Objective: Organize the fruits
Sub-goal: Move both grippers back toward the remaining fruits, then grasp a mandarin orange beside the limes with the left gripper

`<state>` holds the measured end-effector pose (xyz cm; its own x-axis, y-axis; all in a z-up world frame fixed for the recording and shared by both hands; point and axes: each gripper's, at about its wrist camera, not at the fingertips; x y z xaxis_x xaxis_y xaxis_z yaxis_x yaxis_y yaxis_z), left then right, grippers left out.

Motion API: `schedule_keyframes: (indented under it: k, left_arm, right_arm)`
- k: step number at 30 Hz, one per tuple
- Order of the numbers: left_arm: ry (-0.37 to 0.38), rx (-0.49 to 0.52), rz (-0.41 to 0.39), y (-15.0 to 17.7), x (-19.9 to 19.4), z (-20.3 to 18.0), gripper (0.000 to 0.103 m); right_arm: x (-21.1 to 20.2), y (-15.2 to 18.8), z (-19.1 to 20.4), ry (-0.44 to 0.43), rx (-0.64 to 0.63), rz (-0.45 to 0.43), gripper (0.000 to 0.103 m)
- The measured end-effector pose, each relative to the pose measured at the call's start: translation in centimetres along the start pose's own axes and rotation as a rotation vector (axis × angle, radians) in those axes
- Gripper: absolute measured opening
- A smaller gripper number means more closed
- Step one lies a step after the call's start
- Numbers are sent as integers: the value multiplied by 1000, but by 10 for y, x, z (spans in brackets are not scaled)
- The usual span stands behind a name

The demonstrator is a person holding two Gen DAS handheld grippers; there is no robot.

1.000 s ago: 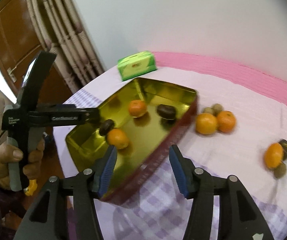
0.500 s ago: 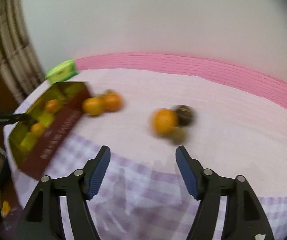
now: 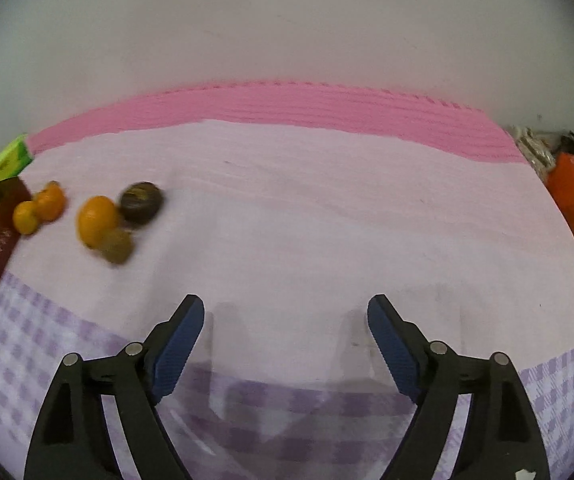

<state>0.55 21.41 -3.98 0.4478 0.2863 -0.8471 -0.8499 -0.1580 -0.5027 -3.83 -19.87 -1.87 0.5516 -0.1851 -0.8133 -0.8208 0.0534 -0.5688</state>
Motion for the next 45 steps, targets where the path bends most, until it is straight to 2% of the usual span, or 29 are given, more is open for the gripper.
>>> schedule_keyframes:
  k: [6, 8, 12, 18, 23, 26, 28, 32, 35, 40, 45]
  left_arm:
    - [20, 38, -41, -3, -17, -12, 78]
    - [49, 63, -56, -5, -25, -19, 78]
    - [147, 115, -47, -8, -37, -39, 78]
    - [274, 288, -76, -13, -58, -88, 78]
    - [397, 483, -93, -29, -70, -133, 76]
    - [465, 565, -70, -45, -67, -155, 70]
    - [508, 610, -43, -56, -61, -168, 61]
    - [497, 740, -26, -71, -44, -197, 49]
    - [518, 829, -8, -75, -32, -209, 42]
    - [480, 958, 23, -77, -13, -220, 41]
    - [444, 985, 57, -85, 5, -220, 41]
  right_arm:
    - [7, -1, -15, 9, 24, 12, 90]
    - [8, -2, -21, 5, 25, 18, 96]
    - [11, -3, -24, -10, 23, 25, 102]
    - [10, -1, -24, -22, 28, 21, 103]
    - [9, -1, -25, -40, 42, 13, 103]
    - [9, 0, -24, -39, 42, 13, 103]
    - [9, 0, -24, -42, 43, 13, 103]
    - [8, 0, -25, -50, 49, 9, 103]
    - [8, 0, -25, -54, 51, 8, 103]
    - [8, 0, -27, -60, 54, 7, 103]
    - [8, 0, -27, -60, 53, 7, 103]
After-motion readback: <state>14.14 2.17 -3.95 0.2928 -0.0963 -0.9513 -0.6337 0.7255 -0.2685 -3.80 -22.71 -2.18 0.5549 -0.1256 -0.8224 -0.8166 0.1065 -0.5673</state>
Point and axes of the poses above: each gripper's, at about its wrist camera, not at the fingertips, and x roughly the way its jaws point, z to its left, y to its underside
